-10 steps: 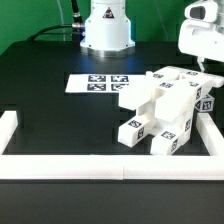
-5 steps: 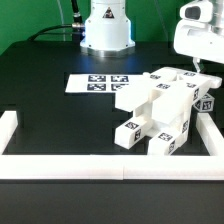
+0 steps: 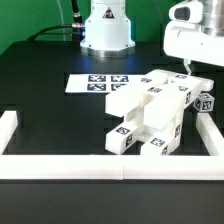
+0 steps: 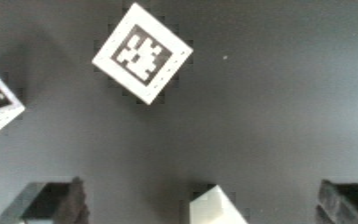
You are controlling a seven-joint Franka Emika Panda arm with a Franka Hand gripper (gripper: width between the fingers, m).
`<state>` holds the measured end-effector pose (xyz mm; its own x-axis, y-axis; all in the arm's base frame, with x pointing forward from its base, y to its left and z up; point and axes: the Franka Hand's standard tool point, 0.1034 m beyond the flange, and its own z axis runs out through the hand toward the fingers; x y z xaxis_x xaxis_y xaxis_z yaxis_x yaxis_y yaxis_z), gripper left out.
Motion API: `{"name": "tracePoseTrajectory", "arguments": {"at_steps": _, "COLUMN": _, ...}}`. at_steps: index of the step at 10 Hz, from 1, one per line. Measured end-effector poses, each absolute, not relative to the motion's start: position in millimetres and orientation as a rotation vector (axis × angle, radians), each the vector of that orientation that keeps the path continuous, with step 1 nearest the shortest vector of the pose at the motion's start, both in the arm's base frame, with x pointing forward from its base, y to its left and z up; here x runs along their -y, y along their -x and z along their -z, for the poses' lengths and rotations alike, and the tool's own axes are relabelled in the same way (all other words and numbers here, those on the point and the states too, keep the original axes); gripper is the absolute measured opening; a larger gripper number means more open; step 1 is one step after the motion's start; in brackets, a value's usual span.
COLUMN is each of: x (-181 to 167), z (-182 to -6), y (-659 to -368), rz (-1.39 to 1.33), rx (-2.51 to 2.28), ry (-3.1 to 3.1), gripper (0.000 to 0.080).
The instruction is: Assemble chair
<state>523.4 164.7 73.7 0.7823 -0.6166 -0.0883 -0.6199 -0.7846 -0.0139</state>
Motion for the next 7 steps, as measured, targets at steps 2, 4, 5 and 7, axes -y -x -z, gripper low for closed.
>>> {"name": "tracePoseTrajectory", "arguments": {"at_steps": 2, "x": -157.7, "z": -73.6, "y": -525.6, "rz": -0.121, "rx": -1.002, "ry": 2.929, "gripper": 0.0649}}
{"name": "tracePoseTrajectory", "arguments": {"at_steps": 4, "x": -152.8, "z": -73.8, "y": -527.2, "rz": -0.121, "rx": -0.986, "ry": 2.935, "gripper": 0.0649}}
{"name": "tracePoseTrajectory", "arguments": {"at_steps": 5, "x": -148.5, "z": -74.4, "y": -529.2, "rz": -0.117, "rx": -0.982, "ry": 2.936, "gripper": 0.0649}}
{"name": "tracePoseTrajectory", "arguments": {"at_steps": 7, "x": -158.6, "z": -78.3, "y": -526.0, "rz": -0.131, "rx": -1.065, "ry": 2.91, "gripper": 0.0649}}
